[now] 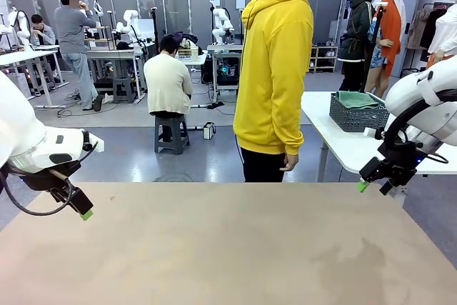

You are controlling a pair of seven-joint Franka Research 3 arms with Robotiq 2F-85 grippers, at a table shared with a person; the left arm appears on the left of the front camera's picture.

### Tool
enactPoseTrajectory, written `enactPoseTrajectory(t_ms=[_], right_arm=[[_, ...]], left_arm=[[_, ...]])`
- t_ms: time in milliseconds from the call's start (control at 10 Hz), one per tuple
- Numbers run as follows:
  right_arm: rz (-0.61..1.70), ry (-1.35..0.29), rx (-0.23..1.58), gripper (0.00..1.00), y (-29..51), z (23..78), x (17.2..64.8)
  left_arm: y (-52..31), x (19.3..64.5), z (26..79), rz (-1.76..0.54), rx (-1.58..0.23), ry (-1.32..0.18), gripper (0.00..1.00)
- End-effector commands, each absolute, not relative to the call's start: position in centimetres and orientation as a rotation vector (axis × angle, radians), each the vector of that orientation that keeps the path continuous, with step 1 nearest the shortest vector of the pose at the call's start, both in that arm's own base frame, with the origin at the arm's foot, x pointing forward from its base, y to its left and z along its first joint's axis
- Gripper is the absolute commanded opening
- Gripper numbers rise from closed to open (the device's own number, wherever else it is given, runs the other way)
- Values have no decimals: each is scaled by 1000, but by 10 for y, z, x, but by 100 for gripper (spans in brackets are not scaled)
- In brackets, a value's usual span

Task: Fold the towels and place them in the basket.
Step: Stack the folded Towel with hook on the right side of the table.

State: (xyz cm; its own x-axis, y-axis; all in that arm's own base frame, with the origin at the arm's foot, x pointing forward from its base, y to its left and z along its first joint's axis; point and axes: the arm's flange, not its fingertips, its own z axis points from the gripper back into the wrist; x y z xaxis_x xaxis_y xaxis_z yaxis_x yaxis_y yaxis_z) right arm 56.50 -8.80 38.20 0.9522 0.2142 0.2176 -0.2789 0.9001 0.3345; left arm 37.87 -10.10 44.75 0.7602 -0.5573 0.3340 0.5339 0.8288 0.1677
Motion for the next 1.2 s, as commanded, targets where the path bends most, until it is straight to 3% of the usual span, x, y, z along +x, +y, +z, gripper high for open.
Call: enactPoseTrajectory(t_ms=[0,1100], right_arm=[[269,-182,384,100,-90,381,566],[269,-182,384,100,-90,381,566]], left_arm=[[-102,378,448,-591,74,-384,100],[-102,378,448,-591,74,-384,100]])
